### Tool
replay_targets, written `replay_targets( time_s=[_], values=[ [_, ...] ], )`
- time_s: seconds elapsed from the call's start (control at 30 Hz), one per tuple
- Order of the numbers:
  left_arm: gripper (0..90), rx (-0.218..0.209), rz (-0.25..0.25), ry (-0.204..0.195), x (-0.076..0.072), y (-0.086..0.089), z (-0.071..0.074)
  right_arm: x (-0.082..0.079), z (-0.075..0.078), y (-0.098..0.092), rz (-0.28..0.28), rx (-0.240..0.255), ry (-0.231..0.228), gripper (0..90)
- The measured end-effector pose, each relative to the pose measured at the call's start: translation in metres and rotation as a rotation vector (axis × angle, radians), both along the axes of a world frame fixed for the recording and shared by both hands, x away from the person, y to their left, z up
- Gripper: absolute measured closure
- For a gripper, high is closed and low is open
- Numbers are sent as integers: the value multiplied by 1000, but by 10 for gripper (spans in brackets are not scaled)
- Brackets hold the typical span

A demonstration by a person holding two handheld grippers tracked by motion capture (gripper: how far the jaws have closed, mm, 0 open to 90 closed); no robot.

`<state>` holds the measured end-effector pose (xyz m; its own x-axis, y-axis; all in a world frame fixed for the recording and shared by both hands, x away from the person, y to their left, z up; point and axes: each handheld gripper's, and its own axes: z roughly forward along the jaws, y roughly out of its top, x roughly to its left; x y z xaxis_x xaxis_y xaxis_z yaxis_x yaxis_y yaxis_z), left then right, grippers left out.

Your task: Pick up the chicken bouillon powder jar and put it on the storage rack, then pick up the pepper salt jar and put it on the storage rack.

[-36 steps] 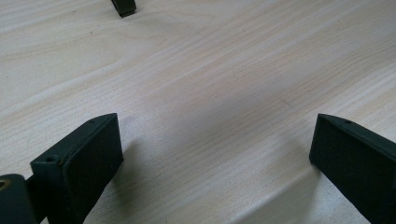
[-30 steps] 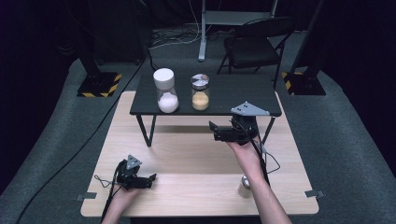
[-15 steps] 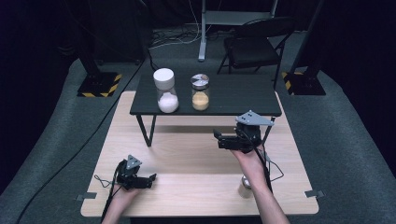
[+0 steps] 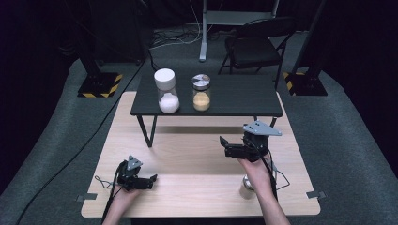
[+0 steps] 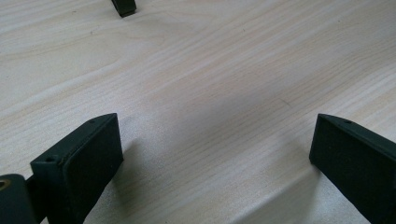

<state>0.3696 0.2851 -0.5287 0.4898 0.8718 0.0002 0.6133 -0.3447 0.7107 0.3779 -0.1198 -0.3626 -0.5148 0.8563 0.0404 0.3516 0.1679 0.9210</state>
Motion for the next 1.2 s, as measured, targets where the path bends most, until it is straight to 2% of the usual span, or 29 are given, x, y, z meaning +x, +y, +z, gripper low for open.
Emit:
replay_targets(
  time_s=[0.47, 1.2],
  values=[
    [23, 0, 0, 0, 0, 0, 0, -11, -21, -12, -8, 7, 25, 28],
    [23, -3, 2, -1, 0, -1, 0, -31, -44, -27, -29, 10, 27, 28]
  ],
)
